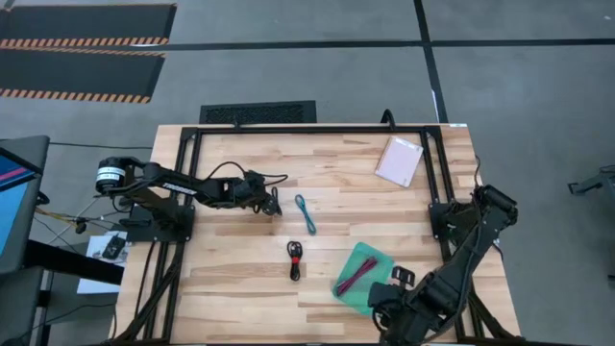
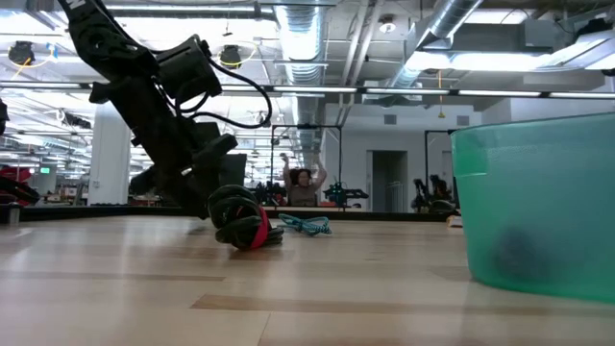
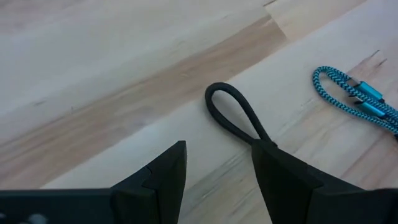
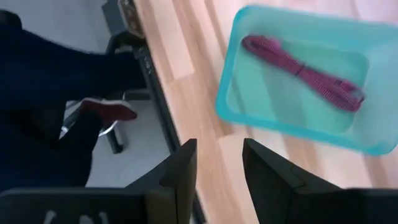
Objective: Pick and place USB-C Cables
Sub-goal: Put the top black usb cable into the bin
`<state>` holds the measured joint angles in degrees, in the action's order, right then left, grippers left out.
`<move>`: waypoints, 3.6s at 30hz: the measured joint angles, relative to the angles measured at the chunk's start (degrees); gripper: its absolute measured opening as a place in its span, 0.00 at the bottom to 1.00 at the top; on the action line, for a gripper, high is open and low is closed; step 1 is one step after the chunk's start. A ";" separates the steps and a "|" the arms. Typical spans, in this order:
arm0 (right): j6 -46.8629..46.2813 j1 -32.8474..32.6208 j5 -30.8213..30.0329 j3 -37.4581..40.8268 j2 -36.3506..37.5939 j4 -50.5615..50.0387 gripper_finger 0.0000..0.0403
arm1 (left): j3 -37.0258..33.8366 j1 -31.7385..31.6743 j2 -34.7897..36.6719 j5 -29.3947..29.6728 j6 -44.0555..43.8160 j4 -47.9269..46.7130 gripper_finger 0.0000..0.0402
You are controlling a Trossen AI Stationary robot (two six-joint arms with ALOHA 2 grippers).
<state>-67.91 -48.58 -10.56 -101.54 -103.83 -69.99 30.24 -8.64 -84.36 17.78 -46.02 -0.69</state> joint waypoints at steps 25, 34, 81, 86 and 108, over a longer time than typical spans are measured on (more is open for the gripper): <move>-1.09 -0.93 -0.59 0.00 -0.02 -1.16 0.41 | 3.52 7.17 -3.01 10.37 -8.75 6.47 0.42; -0.43 0.45 -2.89 0.00 -0.04 -1.10 0.41 | 8.70 9.27 -13.92 16.06 -10.11 6.45 0.42; 6.08 1.12 -6.11 0.02 -0.02 0.52 0.40 | 10.47 -1.31 0.72 -23.98 76.75 -11.55 0.42; 6.93 1.56 -6.13 0.02 -0.02 0.38 0.40 | 10.47 -4.07 0.72 -27.83 78.33 -12.39 0.42; 7.68 2.43 -6.10 0.02 -0.02 1.56 0.40 | 10.53 -5.33 -5.86 -29.31 78.51 -11.67 0.42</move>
<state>-60.23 -46.15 -16.66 -101.51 -103.85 -68.43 40.77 -13.98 -90.21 -11.53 32.49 -12.36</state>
